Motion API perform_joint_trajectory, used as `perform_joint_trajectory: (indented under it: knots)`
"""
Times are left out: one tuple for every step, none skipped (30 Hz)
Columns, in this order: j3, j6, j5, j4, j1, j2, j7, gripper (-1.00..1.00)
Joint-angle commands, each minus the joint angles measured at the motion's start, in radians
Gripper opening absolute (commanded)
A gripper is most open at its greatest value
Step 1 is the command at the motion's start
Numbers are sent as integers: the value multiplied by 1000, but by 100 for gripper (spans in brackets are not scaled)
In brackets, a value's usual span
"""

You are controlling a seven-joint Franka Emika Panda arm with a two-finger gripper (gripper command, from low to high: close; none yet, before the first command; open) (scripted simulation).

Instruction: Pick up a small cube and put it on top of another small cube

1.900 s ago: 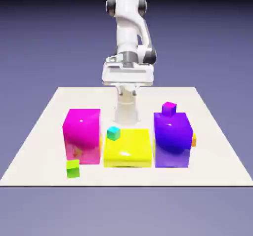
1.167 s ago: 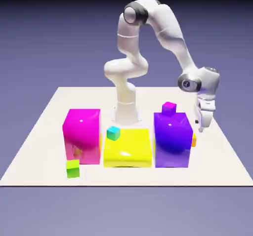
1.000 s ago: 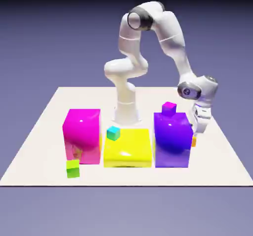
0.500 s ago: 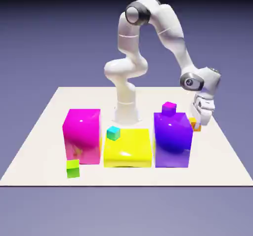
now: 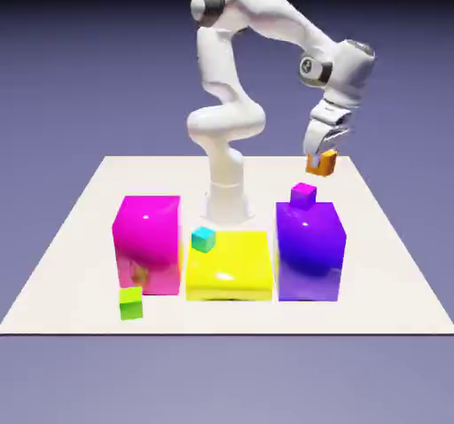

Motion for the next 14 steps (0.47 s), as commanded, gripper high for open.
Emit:
perform_joint_trajectory:
  knots:
    - [9,3,23,-2,-30,12,13,-100]
    - [9,3,23,-2,-30,12,13,-100]
    - [13,47,25,-36,-29,21,13,-100]
    - [17,90,27,-71,-28,30,14,-100]
    - [21,133,29,-106,-27,39,15,-100]
    - [25,177,31,-141,-26,48,15,-100]
    - [26,194,32,-154,-26,51,15,-100]
    - [26,194,32,-154,-26,51,15,100]
    - [26,194,32,-154,-26,51,15,100]
    - [22,150,30,-119,-27,42,15,100]
    - [18,107,28,-85,-28,34,14,100]
    - [14,63,26,-50,-29,25,14,100]
    - [10,20,23,-15,-30,16,13,100]
    - [9,3,23,-2,-30,12,13,100]
